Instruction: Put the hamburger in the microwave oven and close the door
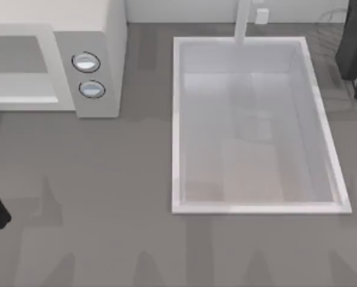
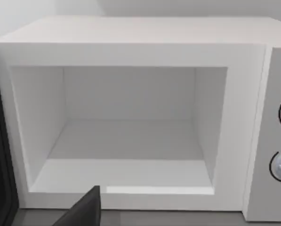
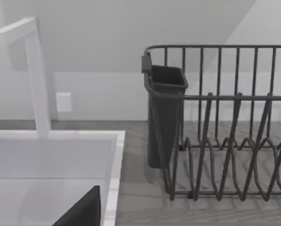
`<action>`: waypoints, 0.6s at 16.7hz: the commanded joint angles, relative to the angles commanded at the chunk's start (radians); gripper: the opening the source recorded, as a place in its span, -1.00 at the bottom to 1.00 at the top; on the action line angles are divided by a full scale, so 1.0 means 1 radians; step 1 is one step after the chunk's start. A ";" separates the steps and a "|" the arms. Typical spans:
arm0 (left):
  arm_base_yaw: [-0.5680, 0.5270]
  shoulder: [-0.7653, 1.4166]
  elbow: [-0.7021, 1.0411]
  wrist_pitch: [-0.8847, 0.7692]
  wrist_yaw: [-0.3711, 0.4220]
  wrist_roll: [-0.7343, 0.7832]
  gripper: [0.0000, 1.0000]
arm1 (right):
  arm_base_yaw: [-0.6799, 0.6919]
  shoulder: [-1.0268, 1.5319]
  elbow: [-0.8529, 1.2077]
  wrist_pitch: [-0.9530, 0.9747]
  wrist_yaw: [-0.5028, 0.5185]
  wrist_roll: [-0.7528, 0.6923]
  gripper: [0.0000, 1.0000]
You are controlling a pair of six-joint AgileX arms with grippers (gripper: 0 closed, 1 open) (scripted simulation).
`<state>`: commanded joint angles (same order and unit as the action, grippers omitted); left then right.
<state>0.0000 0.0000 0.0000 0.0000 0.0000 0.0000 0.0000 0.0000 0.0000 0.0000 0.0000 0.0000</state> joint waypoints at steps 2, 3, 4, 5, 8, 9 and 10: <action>0.000 0.000 0.000 0.000 0.000 0.000 1.00 | 0.000 0.000 0.000 0.000 0.000 0.000 1.00; 0.001 0.010 0.006 -0.005 -0.001 0.007 1.00 | 0.000 0.000 0.000 0.000 0.000 0.000 1.00; 0.003 0.029 0.018 -0.016 -0.002 0.020 1.00 | 0.000 0.000 0.000 0.000 0.000 0.000 1.00; 0.007 0.058 0.037 -0.033 -0.003 0.040 1.00 | 0.000 0.000 0.000 0.000 0.000 0.000 1.00; 0.026 0.194 0.126 -0.113 -0.009 0.138 1.00 | 0.000 0.000 0.000 0.000 0.000 0.000 1.00; 0.036 0.256 0.168 -0.148 -0.012 0.183 1.00 | 0.000 0.000 0.000 0.000 0.000 0.000 1.00; 0.047 0.323 0.215 -0.184 -0.014 0.228 1.00 | 0.000 0.000 0.000 0.000 0.000 0.000 1.00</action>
<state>0.0468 0.3234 0.2151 -0.1835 -0.0141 0.2276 0.0000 0.0000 0.0000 0.0000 0.0000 0.0000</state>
